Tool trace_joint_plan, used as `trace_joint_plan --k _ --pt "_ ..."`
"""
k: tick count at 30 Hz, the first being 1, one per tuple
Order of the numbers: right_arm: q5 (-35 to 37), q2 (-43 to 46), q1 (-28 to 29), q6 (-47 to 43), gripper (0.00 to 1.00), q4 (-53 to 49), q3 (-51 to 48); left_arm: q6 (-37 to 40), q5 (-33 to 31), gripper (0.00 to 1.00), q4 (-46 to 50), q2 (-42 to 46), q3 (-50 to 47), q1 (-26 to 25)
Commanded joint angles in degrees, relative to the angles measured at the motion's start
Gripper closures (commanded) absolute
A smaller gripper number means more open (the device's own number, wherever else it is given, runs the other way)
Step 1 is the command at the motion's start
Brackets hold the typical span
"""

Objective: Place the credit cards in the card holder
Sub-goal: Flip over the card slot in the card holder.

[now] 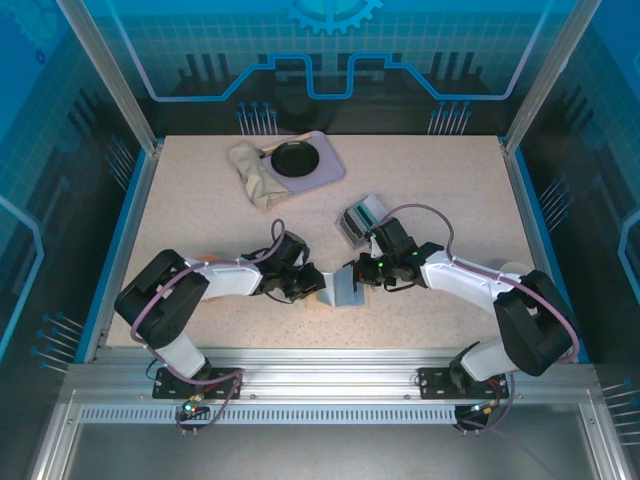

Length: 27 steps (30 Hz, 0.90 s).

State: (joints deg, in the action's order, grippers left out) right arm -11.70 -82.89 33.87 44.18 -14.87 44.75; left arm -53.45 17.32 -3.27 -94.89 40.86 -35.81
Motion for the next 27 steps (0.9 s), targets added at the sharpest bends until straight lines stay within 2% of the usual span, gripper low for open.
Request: trace_joint_plan --k 1,9,17,27 --pt "-1.9 -0.7 1.2 0.8 0.98 1.1 2.1 0.9 -1.5 0.83 1.0 0.6 0.0 -0.4" --pt "-6.8 -4.0 1.8 1.7 0.98 6.0 2.7 0.5 -3.1 0.82 0.4 2.6 -1.1 -0.4" --pt "-2.4 -5.2 1.8 0.9 0.99 2.6 2.8 0.3 -7.8 0.73 2.7 8.5 -3.5 -0.5" --pt "-1.8 -4.5 1.3 0.1 0.99 1.2 2.8 2.0 -7.9 0.63 2.7 10.8 -3.8 -0.5"
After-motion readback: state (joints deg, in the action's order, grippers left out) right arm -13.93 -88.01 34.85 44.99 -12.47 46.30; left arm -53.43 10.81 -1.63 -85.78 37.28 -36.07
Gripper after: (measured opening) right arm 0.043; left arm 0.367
